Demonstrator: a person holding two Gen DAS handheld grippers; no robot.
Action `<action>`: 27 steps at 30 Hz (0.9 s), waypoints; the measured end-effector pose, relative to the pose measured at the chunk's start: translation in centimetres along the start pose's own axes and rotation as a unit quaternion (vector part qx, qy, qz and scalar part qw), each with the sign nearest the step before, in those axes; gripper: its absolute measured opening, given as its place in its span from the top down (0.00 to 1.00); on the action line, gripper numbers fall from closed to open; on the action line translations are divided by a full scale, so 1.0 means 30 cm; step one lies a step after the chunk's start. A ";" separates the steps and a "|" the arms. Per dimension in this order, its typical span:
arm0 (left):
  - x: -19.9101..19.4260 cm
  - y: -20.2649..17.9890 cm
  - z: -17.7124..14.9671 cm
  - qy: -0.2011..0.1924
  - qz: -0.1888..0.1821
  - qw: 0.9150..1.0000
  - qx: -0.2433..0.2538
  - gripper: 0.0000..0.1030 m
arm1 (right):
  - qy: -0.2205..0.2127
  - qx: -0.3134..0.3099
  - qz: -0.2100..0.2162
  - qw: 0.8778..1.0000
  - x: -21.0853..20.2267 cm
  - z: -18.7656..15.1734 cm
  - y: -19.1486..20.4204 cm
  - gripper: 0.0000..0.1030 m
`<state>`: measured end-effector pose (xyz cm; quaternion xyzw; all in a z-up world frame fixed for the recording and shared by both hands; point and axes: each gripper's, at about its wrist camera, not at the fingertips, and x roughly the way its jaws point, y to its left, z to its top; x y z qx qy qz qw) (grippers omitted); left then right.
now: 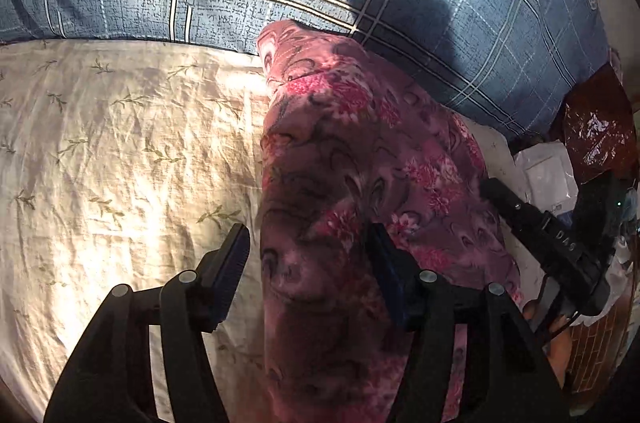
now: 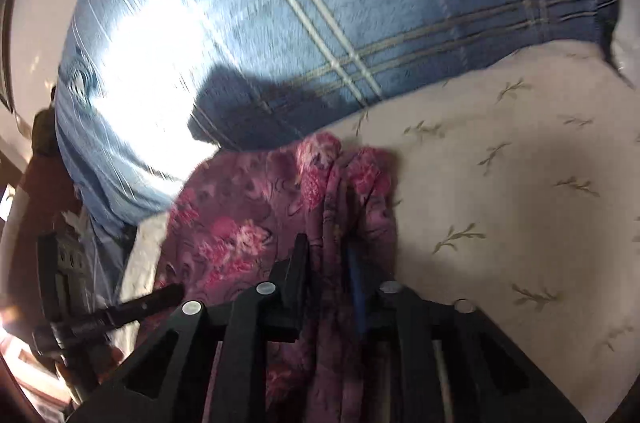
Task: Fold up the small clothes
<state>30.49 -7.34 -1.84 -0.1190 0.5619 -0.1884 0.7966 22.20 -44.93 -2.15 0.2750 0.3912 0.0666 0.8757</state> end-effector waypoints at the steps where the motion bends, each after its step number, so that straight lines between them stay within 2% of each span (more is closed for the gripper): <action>1: -0.030 -0.015 -0.021 -0.004 -0.003 1.000 0.004 0.42 | -0.012 -0.002 0.026 1.000 -0.045 -0.006 0.014 0.76; 3: -0.108 -0.023 -0.082 -0.023 0.005 1.000 0.014 0.42 | -0.035 -0.022 0.072 0.997 -0.143 -0.050 0.040 0.74; 4: -0.138 -0.024 -0.115 -0.031 0.014 0.999 0.017 0.42 | -0.040 -0.037 0.087 0.995 -0.171 -0.075 0.058 0.69; 6: -0.160 -0.019 -0.182 -0.040 0.014 0.999 0.019 0.41 | -0.032 -0.070 0.096 0.992 -0.191 -0.138 0.084 0.63; 7: -0.143 -0.013 -0.216 -0.035 0.021 0.999 0.017 0.40 | -0.018 -0.088 0.080 0.993 -0.173 -0.172 0.088 0.65; 9: -0.077 -0.012 -0.265 -0.016 0.036 0.999 0.031 0.37 | 0.038 -0.132 -0.007 0.991 -0.062 -0.236 0.085 0.66; 10: -0.070 -0.006 -0.273 -0.013 0.037 0.999 0.035 0.37 | 0.041 -0.142 -0.018 0.989 -0.049 -0.267 0.062 0.66; 11: -0.079 -0.021 -0.277 -0.015 0.040 0.998 0.035 0.37 | 0.020 -0.135 -0.015 0.991 -0.085 -0.281 0.052 0.66; 13: -0.130 -0.036 -0.296 -0.026 0.041 0.998 0.038 0.38 | 0.008 -0.116 -0.026 0.993 -0.148 -0.287 0.069 0.64; 16: -0.152 -0.055 -0.353 -0.035 0.058 0.996 0.055 0.37 | -0.030 -0.124 0.006 0.992 -0.238 -0.344 0.092 0.62; 18: -0.074 -0.056 -0.384 -0.016 0.074 0.995 0.065 0.36 | -0.008 -0.135 -0.022 0.991 -0.214 -0.400 0.082 0.63; 19: -0.063 -0.061 -0.404 -0.031 0.083 0.993 0.073 0.33 | 0.018 -0.142 -0.046 0.989 -0.183 -0.421 0.072 0.64; 20: -0.062 -0.079 -0.419 -0.048 0.102 0.989 0.092 0.31 | 0.018 -0.148 -0.054 0.987 -0.173 -0.439 0.063 0.64; 21: -0.062 -0.099 -0.421 -0.051 0.119 0.986 0.107 0.31 | 0.001 -0.149 -0.053 0.987 -0.195 -0.447 0.067 0.64; 22: -0.065 -0.111 -0.423 -0.053 0.127 0.984 0.112 0.31 | 0.012 -0.139 -0.063 0.988 -0.206 -0.442 0.071 0.64; 23: -0.068 -0.115 -0.421 -0.049 0.125 0.985 0.111 0.31 | 0.014 -0.129 -0.064 0.989 -0.224 -0.437 0.075 0.62; 26: -0.074 -0.088 -0.420 -0.035 0.108 0.990 0.083 0.31 | -0.016 -0.124 -0.029 0.992 -0.296 -0.449 0.090 0.62; 27: -0.078 -0.076 -0.419 -0.034 0.102 0.991 0.073 0.31 | -0.013 -0.126 -0.032 0.991 -0.289 -0.455 0.089 0.60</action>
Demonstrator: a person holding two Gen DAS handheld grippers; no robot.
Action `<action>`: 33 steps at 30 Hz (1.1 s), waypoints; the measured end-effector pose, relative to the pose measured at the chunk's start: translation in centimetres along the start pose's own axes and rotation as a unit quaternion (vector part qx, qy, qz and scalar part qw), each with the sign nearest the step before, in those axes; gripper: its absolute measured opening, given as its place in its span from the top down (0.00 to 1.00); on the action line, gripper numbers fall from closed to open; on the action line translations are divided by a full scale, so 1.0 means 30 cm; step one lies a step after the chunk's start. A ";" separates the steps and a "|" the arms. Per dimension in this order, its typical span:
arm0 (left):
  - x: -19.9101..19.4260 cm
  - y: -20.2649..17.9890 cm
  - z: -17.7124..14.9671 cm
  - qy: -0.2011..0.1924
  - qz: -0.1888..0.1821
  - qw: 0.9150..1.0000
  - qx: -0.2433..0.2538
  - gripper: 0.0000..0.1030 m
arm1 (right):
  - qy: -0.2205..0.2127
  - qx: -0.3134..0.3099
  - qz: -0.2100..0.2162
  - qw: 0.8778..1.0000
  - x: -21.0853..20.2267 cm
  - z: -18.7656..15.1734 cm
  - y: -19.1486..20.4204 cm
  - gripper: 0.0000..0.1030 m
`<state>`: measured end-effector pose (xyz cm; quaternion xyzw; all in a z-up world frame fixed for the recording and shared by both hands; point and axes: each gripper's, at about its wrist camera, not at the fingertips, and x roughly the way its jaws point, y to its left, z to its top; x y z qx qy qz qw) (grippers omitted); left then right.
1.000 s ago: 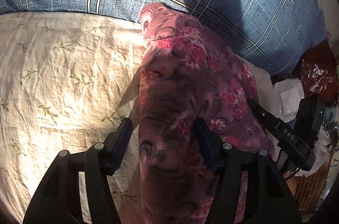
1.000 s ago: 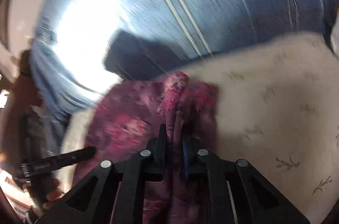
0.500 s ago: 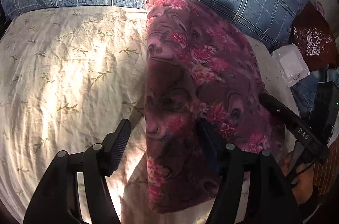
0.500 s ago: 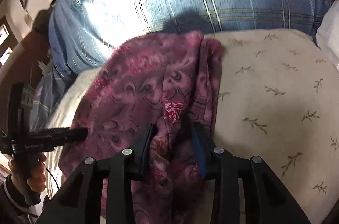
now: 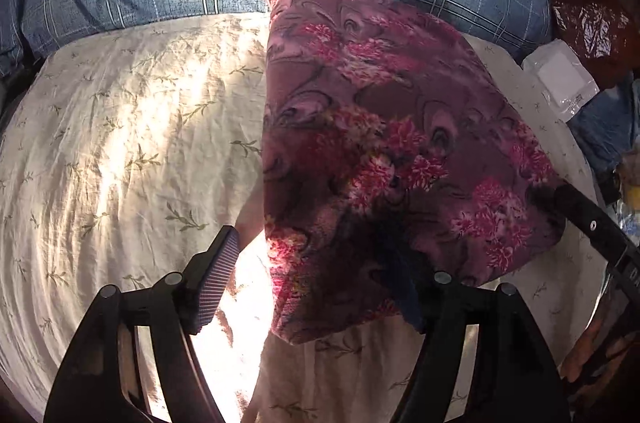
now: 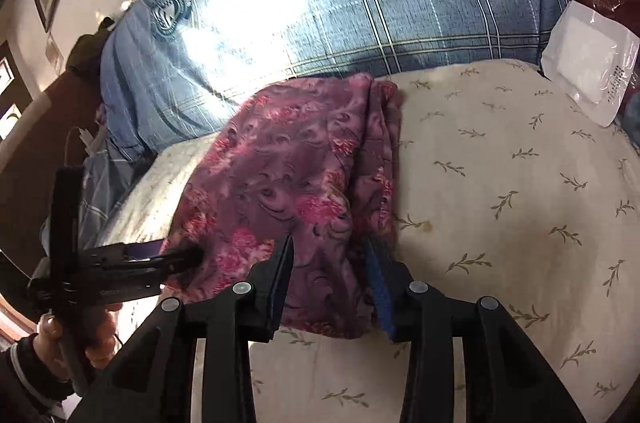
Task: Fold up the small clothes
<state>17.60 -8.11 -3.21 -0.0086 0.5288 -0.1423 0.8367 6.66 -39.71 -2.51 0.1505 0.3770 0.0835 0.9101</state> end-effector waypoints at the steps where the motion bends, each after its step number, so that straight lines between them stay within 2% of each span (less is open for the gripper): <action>1: -0.003 0.008 -0.005 -0.001 -0.003 1.000 -0.006 0.30 | 0.013 -0.002 -0.008 1.000 0.015 -0.015 -0.005 0.56; 3: -0.003 0.003 -0.001 0.000 0.004 1.000 -0.003 0.30 | 0.058 -0.001 -0.029 0.998 0.085 -0.056 -0.021 0.51; 4: -0.004 -0.001 -0.001 0.000 0.007 1.000 0.000 0.29 | 0.029 -0.004 -0.023 0.999 0.069 -0.052 -0.010 0.49; 6: -0.007 -0.002 -0.005 -0.001 0.010 1.000 0.001 0.28 | 0.025 -0.003 -0.025 0.999 0.061 -0.059 -0.004 0.47; 8: -0.004 0.003 -0.006 -0.002 0.013 1.000 -0.001 0.24 | 0.021 0.004 -0.019 1.000 0.067 -0.061 -0.002 0.41; 10: 0.002 0.008 -0.006 -0.003 0.020 1.000 -0.003 0.17 | 0.015 0.001 -0.015 1.000 0.073 -0.065 0.005 0.30; 12: 0.007 0.014 -0.005 -0.004 0.018 1.000 -0.005 0.15 | 0.010 -0.016 -0.023 1.000 0.080 -0.073 0.030 0.24; 14: 0.012 0.014 -0.004 -0.005 0.024 1.000 -0.004 0.10 | 0.006 -0.040 -0.036 0.999 0.092 -0.084 0.059 0.18; 15: 0.020 0.016 -0.004 -0.004 0.032 0.999 -0.006 0.00 | 0.006 -0.049 -0.042 0.998 0.098 -0.088 0.072 0.14; 19: 0.031 0.037 -0.007 -0.002 0.023 1.000 -0.016 0.00 | 0.011 -0.046 -0.036 0.998 0.109 -0.086 0.084 0.05; 24: 0.013 0.044 -0.048 -0.051 0.010 0.999 0.002 0.00 | 0.021 -0.042 -0.028 0.998 0.104 -0.074 0.081 0.03; 26: -0.003 0.051 -0.039 -0.032 -0.006 0.999 0.013 0.00 | 0.029 -0.029 -0.026 0.999 0.088 -0.053 0.068 0.05; 28: -0.045 0.068 -0.012 -0.030 -0.013 0.999 0.011 0.00 | 0.003 0.008 -0.025 1.000 0.040 -0.004 0.025 0.05; 31: -0.154 0.077 0.081 -0.101 -0.001 0.995 0.024 0.00 | -0.057 0.056 -0.021 0.997 -0.014 0.131 -0.055 0.03; 33: -0.173 0.074 0.191 -0.114 -0.021 0.993 0.034 0.00 | -0.047 0.079 -0.014 0.996 0.034 0.240 -0.103 0.03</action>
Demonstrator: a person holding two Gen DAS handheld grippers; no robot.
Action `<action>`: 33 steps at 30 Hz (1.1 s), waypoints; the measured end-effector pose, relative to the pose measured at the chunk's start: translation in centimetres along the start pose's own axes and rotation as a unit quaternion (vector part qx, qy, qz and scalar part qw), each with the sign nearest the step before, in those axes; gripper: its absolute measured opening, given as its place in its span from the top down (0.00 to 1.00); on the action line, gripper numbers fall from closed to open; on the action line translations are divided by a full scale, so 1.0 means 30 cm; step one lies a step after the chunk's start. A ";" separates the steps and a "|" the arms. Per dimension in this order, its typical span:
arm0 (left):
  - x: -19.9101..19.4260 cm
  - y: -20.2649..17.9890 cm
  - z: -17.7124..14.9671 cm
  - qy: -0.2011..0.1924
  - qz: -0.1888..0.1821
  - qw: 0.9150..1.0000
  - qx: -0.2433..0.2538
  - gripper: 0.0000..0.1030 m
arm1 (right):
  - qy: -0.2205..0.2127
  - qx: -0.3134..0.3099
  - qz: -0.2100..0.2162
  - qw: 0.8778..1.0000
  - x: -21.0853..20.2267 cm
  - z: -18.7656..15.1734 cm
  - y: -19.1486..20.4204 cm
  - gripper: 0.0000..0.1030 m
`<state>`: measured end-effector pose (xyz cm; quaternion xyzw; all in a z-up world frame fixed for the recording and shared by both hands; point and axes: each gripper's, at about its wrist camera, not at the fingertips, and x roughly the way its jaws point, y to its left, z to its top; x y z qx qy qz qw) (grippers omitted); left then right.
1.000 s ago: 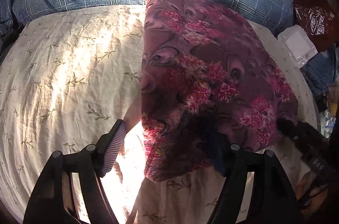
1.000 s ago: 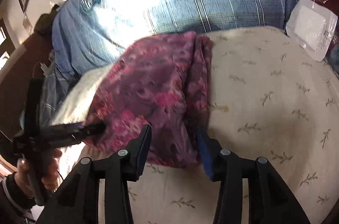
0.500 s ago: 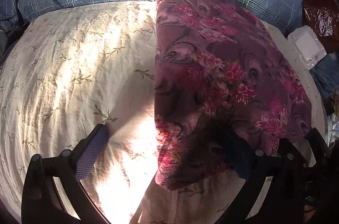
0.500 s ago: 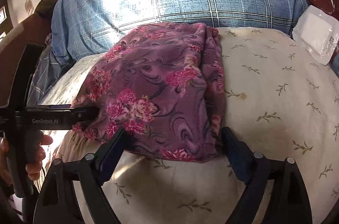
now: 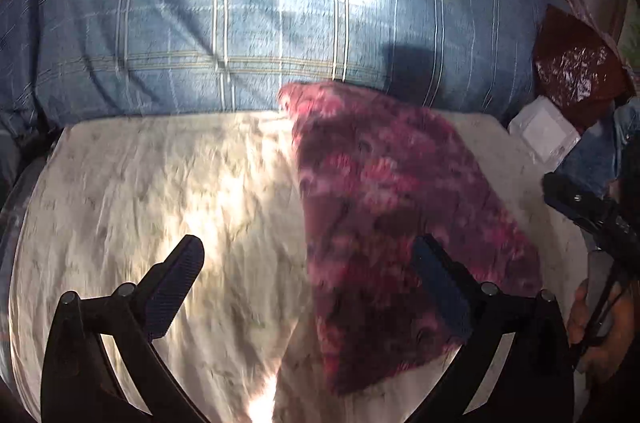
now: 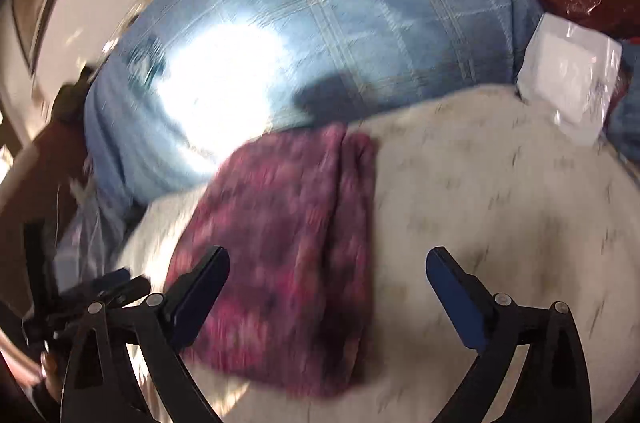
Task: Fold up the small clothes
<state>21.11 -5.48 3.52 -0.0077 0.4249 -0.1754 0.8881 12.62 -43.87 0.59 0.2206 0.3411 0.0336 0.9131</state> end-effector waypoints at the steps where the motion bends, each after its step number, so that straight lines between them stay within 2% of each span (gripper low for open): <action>1: 0.034 0.003 0.056 0.014 -0.020 1.000 0.002 0.00 | 0.015 0.012 0.006 1.000 0.052 0.048 -0.014 0.05; 3: 0.151 0.004 0.158 0.067 -0.036 0.997 0.000 0.00 | 0.043 0.027 0.020 0.999 0.161 0.118 -0.029 0.09; 4: 0.226 0.012 0.199 0.103 -0.027 0.994 -0.009 0.00 | 0.055 0.034 0.019 0.998 0.221 0.149 -0.032 0.23; 5: 0.307 0.026 0.233 0.140 -0.027 0.990 -0.023 0.00 | 0.060 0.036 0.013 0.997 0.265 0.167 -0.032 0.30; 8: 0.476 0.070 0.263 0.194 -0.057 0.976 -0.077 0.00 | 0.113 0.025 -0.008 0.993 0.418 0.188 -0.018 0.38; 9: 0.516 0.082 0.263 0.209 -0.067 0.971 -0.097 0.00 | 0.138 0.021 -0.013 0.990 0.460 0.183 -0.014 0.54; 10: 0.536 0.090 0.264 0.216 -0.082 0.966 -0.115 0.05 | 0.151 0.011 -0.015 0.988 0.480 0.181 -0.006 0.77; 11: 0.534 0.088 0.269 0.211 -0.103 0.964 -0.123 0.07 | 0.142 -0.001 -0.002 0.990 0.467 0.193 0.007 0.88; 13: 0.493 0.068 0.287 0.171 -0.130 0.971 -0.107 0.08 | 0.084 -0.030 0.023 0.996 0.386 0.222 0.033 0.90; 14: 0.477 0.058 0.292 0.144 -0.120 0.977 -0.098 0.08 | 0.064 -0.031 0.032 0.997 0.360 0.228 0.032 0.90; 15: 0.481 0.046 0.292 0.132 -0.097 0.982 -0.090 0.08 | 0.068 -0.025 0.027 0.997 0.368 0.226 0.021 0.90; 16: 0.517 0.035 0.288 0.137 -0.069 0.985 -0.080 0.08 | 0.086 -0.021 0.012 0.996 0.404 0.217 0.004 0.90; 18: 0.602 0.030 0.262 0.168 -0.028 0.984 -0.060 0.08 | 0.145 -0.024 -0.030 0.989 0.498 0.168 -0.027 0.87; 19: 0.620 0.039 0.250 0.179 -0.033 0.981 -0.065 0.08 | 0.126 -0.021 -0.020 0.992 0.484 0.169 -0.029 0.88; 20: 0.591 0.044 0.253 0.163 -0.037 0.984 -0.064 0.08 | 0.118 -0.015 -0.019 0.993 0.456 0.175 -0.025 0.86; 21: 0.553 0.044 0.256 0.149 -0.036 0.986 -0.059 0.08 | 0.108 -0.010 -0.013 0.994 0.422 0.179 -0.022 0.79; 23: 0.476 0.042 0.253 0.124 -0.040 0.990 -0.049 0.08 | 0.081 -0.007 0.020 0.997 0.339 0.181 -0.020 0.78; 26: 0.389 0.048 0.203 0.102 -0.093 0.989 -0.058 0.08 | 0.072 0.006 0.093 0.993 0.260 0.152 -0.032 0.78; 27: 0.388 0.043 0.177 0.103 -0.097 0.988 -0.058 0.08 | 0.076 -0.001 0.100 0.992 0.252 0.129 -0.030 0.79; 29: 0.437 0.029 0.117 0.130 -0.064 0.988 -0.045 0.08 | 0.115 -0.050 0.049 0.991 0.281 0.055 -0.011 0.78; 30: 0.477 0.029 0.094 0.144 -0.048 0.988 -0.035 0.07 | 0.127 -0.069 0.031 0.989 0.301 0.028 -0.003 0.82; 31: 0.465 0.018 0.081 0.129 -0.039 0.991 -0.024 0.07 | 0.103 -0.071 0.030 0.992 0.269 0.018 -0.002 0.82; 32: 0.436 0.011 0.078 0.126 -0.030 0.991 -0.018 0.08 | 0.105 -0.060 0.022 0.992 0.245 0.022 0.000 0.82; 33: 0.406 0.012 0.077 0.125 -0.038 0.991 -0.021 0.08 | 0.098 -0.044 0.026 0.994 0.206 0.027 0.000 0.78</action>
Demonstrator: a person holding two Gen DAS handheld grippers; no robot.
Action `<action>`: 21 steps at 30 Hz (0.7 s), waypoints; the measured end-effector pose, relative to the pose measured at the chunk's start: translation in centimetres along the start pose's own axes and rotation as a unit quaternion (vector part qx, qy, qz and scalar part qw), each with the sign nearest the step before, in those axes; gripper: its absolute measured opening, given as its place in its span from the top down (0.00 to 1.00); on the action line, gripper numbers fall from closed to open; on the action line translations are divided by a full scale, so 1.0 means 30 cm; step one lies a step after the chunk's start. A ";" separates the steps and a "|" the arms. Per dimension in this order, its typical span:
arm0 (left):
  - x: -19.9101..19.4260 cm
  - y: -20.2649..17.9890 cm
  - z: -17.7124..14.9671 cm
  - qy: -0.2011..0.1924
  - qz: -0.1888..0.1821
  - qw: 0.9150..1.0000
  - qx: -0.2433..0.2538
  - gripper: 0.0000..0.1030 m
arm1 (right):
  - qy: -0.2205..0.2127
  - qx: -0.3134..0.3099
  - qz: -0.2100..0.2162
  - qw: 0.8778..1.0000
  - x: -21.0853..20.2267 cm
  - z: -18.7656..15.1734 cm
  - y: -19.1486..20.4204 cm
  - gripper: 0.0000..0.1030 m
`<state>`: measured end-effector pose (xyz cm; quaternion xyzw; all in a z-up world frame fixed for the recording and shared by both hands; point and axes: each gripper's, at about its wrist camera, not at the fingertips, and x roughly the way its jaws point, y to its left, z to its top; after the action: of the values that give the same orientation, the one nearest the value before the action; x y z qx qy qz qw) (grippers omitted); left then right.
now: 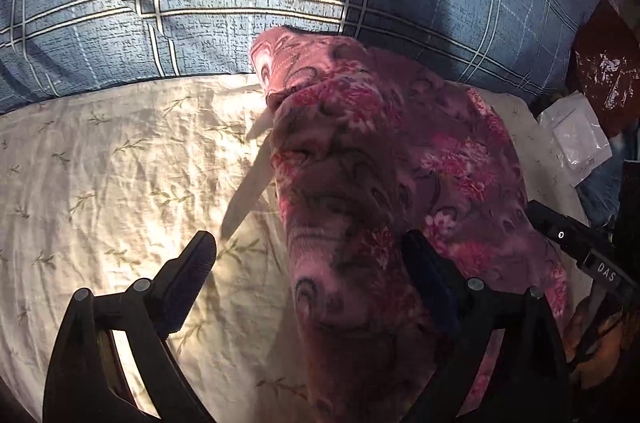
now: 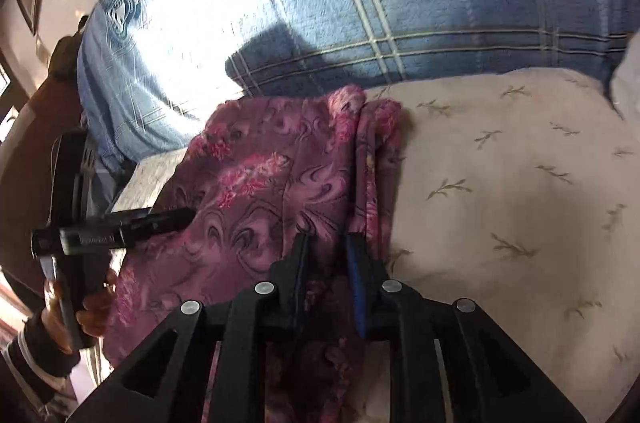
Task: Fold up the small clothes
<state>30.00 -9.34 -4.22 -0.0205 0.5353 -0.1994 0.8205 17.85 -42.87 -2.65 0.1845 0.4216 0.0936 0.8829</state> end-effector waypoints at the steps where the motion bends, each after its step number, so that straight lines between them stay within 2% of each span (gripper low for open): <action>1: -0.036 0.002 -0.014 -0.008 -0.019 1.000 -0.002 0.08 | -0.015 0.004 0.014 1.000 -0.028 -0.005 -0.001 0.77; 3: -0.101 0.015 -0.064 -0.025 -0.048 0.998 -0.006 0.08 | -0.033 -0.009 0.046 0.998 -0.095 -0.049 0.019 0.76; 5: -0.097 0.012 -0.133 -0.012 -0.065 0.998 -0.008 0.08 | -0.018 -0.023 0.052 0.998 -0.106 -0.106 0.026 0.75; 6: -0.070 0.004 -0.168 0.000 -0.056 0.998 -0.004 0.08 | 0.007 -0.032 0.037 0.999 -0.074 -0.124 0.021 0.77; 7: -0.038 -0.004 -0.202 0.012 -0.042 0.999 0.001 0.07 | 0.022 -0.037 0.023 0.999 -0.049 -0.160 0.015 0.74; 8: -0.042 -0.008 -0.246 -0.009 -0.035 0.999 0.012 0.07 | -0.003 -0.028 0.029 0.999 -0.063 -0.165 0.016 0.74; 9: -0.059 -0.018 -0.258 -0.020 -0.027 0.999 0.020 0.07 | 0.003 -0.004 0.034 0.999 -0.069 -0.158 0.014 0.71; 10: -0.069 -0.023 -0.262 -0.013 -0.031 0.999 0.020 0.07 | 0.006 0.015 0.037 0.999 -0.075 -0.145 0.008 0.71; 12: -0.105 -0.010 -0.252 -0.015 -0.059 0.998 0.010 0.07 | -0.017 0.039 0.056 0.998 -0.106 -0.120 -0.001 0.67; 15: -0.138 0.040 -0.129 -0.020 -0.075 0.997 -0.018 0.07 | -0.033 0.064 0.052 0.996 -0.130 -0.081 -0.055 0.42; 17: -0.126 0.102 -0.080 0.010 -0.098 0.993 -0.064 0.07 | -0.018 0.075 0.052 0.996 -0.098 -0.065 -0.082 0.40; 19: -0.083 0.143 -0.067 0.038 -0.138 0.984 -0.107 0.07 | -0.003 0.080 0.049 0.996 -0.042 -0.054 -0.094 0.40; 21: -0.069 0.143 -0.054 0.036 -0.148 0.981 -0.121 0.06 | 0.004 0.080 0.085 0.993 -0.001 -0.055 -0.089 0.40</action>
<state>29.15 -4.37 -4.18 -0.1916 0.5757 -0.2528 0.7537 16.56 -44.92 -4.65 0.2896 0.4144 0.1348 0.8522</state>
